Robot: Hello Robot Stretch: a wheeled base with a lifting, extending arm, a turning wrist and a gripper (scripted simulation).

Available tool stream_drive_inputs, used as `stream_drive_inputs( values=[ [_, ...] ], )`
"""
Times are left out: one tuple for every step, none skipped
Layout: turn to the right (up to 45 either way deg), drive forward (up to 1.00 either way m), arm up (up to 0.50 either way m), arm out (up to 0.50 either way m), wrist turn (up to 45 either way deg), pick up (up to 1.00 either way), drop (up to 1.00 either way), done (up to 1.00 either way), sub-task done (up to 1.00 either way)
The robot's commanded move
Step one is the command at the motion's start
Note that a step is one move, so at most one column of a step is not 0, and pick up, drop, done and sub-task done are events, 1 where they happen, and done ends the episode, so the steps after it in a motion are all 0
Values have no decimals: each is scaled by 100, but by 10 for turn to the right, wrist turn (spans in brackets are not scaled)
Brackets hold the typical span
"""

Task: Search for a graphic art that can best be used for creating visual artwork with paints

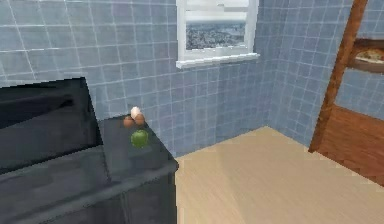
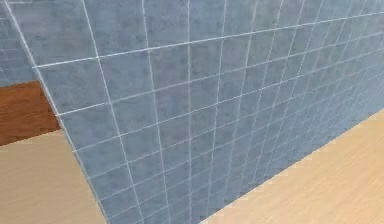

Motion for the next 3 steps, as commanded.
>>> stream_drive_inputs(
  values=[
    [0, 20, 0, 0, 0, 0, 0, 0, 0],
    [120, 0, 0, 0, 0, 0, 0, 0, 0],
    [0, 45, 0, 0, 0, 0, 0, 0, 0]
  ],
)
